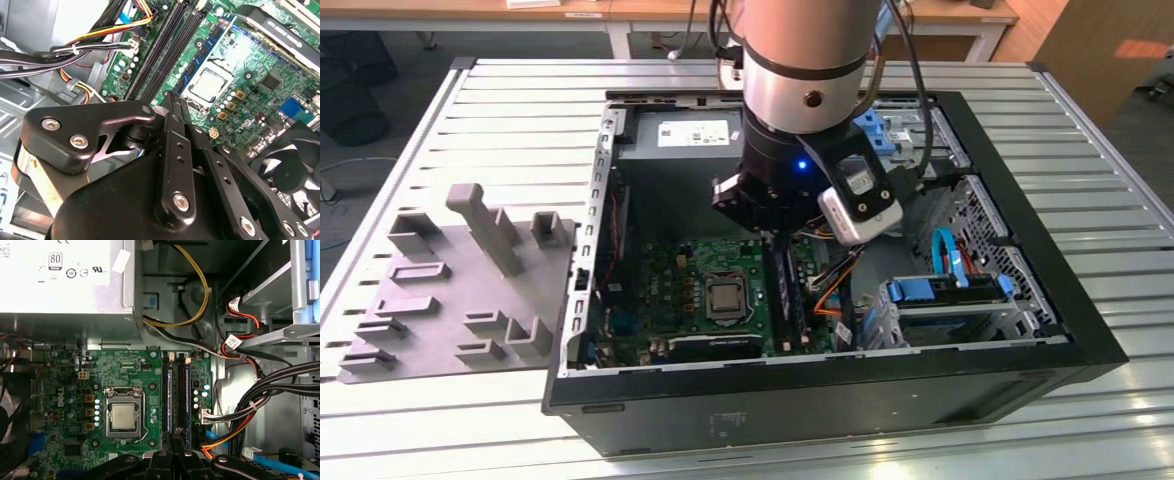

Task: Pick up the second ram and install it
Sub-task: 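Insert the second ram into the second slot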

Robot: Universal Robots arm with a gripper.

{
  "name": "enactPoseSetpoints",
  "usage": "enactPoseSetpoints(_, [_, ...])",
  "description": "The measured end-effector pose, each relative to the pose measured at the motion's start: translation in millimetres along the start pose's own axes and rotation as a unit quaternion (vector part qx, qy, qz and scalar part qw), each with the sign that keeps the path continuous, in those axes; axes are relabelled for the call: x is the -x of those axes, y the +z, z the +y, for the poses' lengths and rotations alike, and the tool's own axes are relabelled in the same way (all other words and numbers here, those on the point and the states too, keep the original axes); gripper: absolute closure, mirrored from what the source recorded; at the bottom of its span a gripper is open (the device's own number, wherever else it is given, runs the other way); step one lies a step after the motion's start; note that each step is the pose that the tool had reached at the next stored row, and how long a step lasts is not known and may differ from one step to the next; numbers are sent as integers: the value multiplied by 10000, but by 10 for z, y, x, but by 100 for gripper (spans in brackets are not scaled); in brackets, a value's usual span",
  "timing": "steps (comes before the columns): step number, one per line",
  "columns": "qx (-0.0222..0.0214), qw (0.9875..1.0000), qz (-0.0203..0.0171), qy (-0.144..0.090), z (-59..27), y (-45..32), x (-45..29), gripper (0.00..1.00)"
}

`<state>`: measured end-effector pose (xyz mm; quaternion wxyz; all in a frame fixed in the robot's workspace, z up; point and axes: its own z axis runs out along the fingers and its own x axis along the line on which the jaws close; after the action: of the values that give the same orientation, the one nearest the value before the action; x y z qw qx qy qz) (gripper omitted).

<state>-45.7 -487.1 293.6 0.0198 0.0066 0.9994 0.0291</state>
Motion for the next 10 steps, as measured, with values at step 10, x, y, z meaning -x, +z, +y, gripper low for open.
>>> enactPoseSetpoints(10, [1, 10000, 1, -28, -5, 81, 7, 89])
